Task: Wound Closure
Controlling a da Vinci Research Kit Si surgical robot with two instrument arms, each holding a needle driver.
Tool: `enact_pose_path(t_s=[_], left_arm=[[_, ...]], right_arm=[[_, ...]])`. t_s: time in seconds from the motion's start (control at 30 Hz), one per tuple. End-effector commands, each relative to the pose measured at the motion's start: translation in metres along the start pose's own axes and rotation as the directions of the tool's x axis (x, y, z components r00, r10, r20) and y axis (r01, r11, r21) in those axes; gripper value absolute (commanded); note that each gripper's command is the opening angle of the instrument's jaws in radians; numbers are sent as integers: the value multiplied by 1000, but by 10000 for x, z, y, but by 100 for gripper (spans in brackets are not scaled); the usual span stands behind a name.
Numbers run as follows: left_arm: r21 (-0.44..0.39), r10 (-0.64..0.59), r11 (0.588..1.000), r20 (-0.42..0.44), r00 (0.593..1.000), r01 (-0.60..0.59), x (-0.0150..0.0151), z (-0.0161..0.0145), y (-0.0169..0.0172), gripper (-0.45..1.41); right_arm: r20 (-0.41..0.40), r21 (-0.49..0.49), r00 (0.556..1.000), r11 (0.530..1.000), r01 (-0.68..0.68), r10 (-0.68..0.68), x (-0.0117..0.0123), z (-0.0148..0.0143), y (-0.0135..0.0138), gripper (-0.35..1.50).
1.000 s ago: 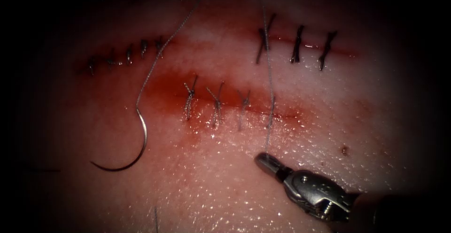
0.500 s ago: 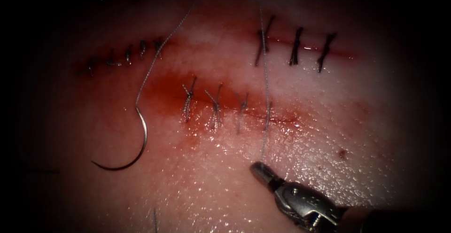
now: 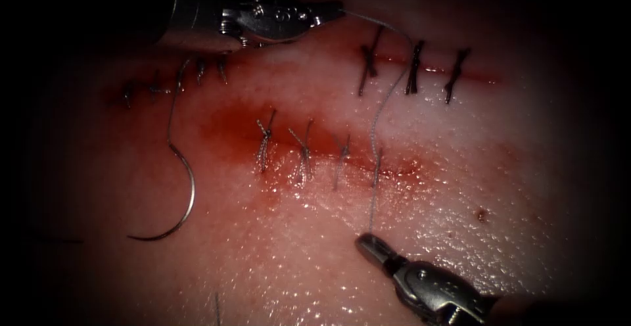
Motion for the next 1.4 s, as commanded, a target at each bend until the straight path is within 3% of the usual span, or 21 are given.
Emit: enact_pose_path(t_s=[0.03,0.07,0.1,0.13,0.27,0.37,0.43,0.47,0.5,0.53,0.67,0.87,0.97,1.07,1.13,1.4], left_arm=[[-5,3,1000,-1,1000,-4,1,0,11,-45],[-8,6,1000,-2,1000,-6,2,-7,17,-45],[-17,12,1000,-6,1000,-13,5,-21,32,-45],[-28,21,999,-10,1000,-21,8,-40,51,-45],[-29,32,999,-11,999,-33,10,-51,71,-45],[-42,55,998,-1,998,-55,10,-57,99,-45],[-53,72,996,-5,997,-72,8,-56,117,-45],[-58,71,996,-7,997,-71,8,-55,122,-45],[-65,77,995,-8,997,-77,7,-53,128,-45],[-73,71,995,-14,997,-72,6,-51,140,-45],[-88,69,994,-22,997,-70,3,-50,155,-45],[-97,73,992,-20,997,-75,1,-50,164,-45],[-106,82,991,-14,997,-83,-3,-45,170,-45],[-107,81,991,-6,997,-81,-10,-33,172,-45],[-108,83,991,-4,997,-83,-12,-30,172,-45],[-117,94,989,16,995,-92,-22,4,161,-45]], right_arm=[[-5,6,1000,1000,-5,5,-4,0,-5,31],[-10,10,1000,1000,-7,7,0,-1,-4,44],[-17,15,1000,1000,-12,12,7,-4,-3,106],[-44,29,998,999,-32,33,20,-9,-2,138],[-73,58,994,995,-81,85,32,-15,-2,145],[-67,143,993,986,-87,98,51,-21,-1,147],[-80,209,992,975,-81,100,68,-20,5,123],[-92,240,991,968,-75,100,74,-16,9,103],[-96,260,990,963,-71,99,77,-13,13,69],[-60,277,997,960,-33,52,87,3,30,-35],[-67,262,989,954,143,-129,97,37,64,-35],[-167,307,977,935,175,-128,117,66,106,-35],[-179,385,984,918,94,-25,127,78,123,-35],[-196,519,976,855,19,97,133,91,135,-35],[-194,543,975,840,15,108,133,94,137,-35],[-144,754,957,654,-59,252,132,117,137,-35]])
